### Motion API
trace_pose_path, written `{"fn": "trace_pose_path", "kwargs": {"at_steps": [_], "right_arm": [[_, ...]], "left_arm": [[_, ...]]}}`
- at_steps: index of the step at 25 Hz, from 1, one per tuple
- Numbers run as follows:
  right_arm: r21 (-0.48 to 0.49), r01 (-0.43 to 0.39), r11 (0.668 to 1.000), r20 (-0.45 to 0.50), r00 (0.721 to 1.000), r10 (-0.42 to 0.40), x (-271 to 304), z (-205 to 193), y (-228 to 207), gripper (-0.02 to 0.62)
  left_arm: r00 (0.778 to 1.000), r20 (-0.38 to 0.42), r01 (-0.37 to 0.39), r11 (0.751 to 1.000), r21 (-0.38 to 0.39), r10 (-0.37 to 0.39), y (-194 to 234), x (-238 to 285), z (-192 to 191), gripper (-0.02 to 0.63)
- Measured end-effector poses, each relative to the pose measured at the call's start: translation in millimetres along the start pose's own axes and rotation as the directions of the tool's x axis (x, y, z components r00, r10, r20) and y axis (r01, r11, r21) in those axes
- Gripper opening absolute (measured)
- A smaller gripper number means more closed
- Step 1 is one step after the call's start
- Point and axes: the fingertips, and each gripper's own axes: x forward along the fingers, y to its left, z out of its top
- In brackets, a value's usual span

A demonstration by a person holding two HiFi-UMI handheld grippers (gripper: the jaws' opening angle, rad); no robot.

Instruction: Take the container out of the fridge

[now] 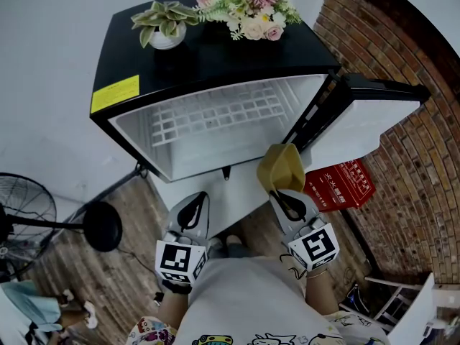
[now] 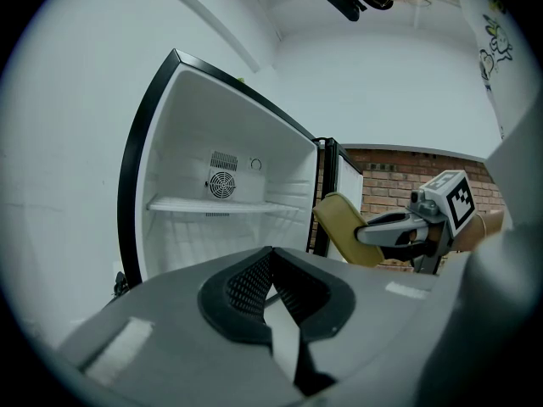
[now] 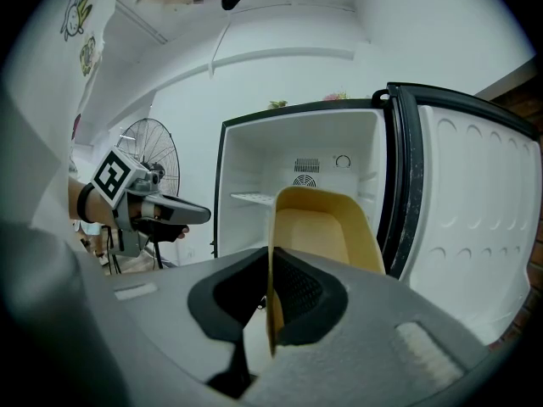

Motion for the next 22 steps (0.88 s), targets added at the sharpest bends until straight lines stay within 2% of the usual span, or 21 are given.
{"fn": "trace_pose_path", "kwargs": {"at_steps": [22], "right_arm": [[0.013, -0.006, 1.0, 0.017, 1.0, 0.006, -0.4, 1.8, -2.8, 0.014]], "left_arm": [[1.0, 0.004, -0.013, 1.0, 0.004, 0.013, 1.2, -3.1, 0.8, -0.002]]}}
